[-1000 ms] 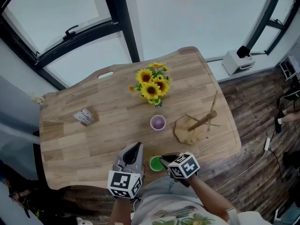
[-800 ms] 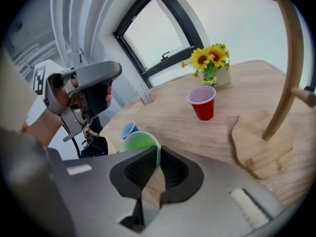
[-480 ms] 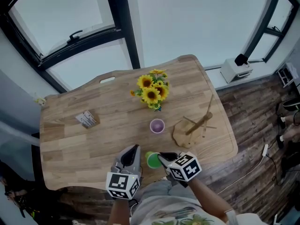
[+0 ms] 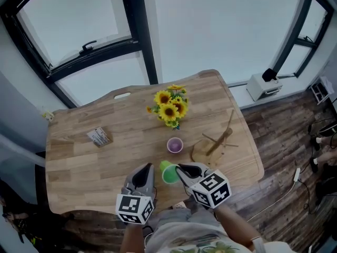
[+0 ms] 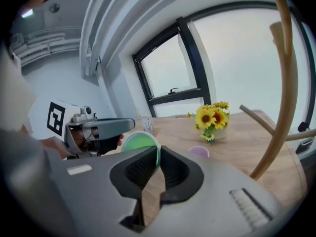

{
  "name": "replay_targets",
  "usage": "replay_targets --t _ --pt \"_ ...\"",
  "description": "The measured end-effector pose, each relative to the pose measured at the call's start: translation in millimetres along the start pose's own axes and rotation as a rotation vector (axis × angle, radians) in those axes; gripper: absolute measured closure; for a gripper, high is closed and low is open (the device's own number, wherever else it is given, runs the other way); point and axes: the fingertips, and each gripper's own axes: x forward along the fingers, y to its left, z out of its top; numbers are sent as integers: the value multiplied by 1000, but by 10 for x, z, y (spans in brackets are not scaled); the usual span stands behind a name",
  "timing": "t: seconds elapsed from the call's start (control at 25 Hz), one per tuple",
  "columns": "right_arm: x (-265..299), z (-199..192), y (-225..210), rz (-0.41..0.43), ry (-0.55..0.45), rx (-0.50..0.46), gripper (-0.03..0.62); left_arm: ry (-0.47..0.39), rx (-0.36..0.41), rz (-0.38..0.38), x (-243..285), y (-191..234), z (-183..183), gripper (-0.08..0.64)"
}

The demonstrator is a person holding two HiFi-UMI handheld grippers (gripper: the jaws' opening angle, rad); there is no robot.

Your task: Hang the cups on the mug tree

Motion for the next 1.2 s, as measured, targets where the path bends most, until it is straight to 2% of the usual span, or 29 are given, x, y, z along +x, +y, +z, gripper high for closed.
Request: replay_targets --t 0.2,0.44,0.76,1.2 --pt "-147 226 12 -8 -67 -20 568 -9 4 10 -52 -7 34 557" --pt "-219 385 74 -10 -95 -70 568 -17 5 19 -97 4 55 557" --pt "-339 580 191 9 -153 -87 568 -25 10 11 -95 -35 70 557" --pt "-763 1283 349 -1 -334 -168 568 -47 21 4 -136 -69 159 557"
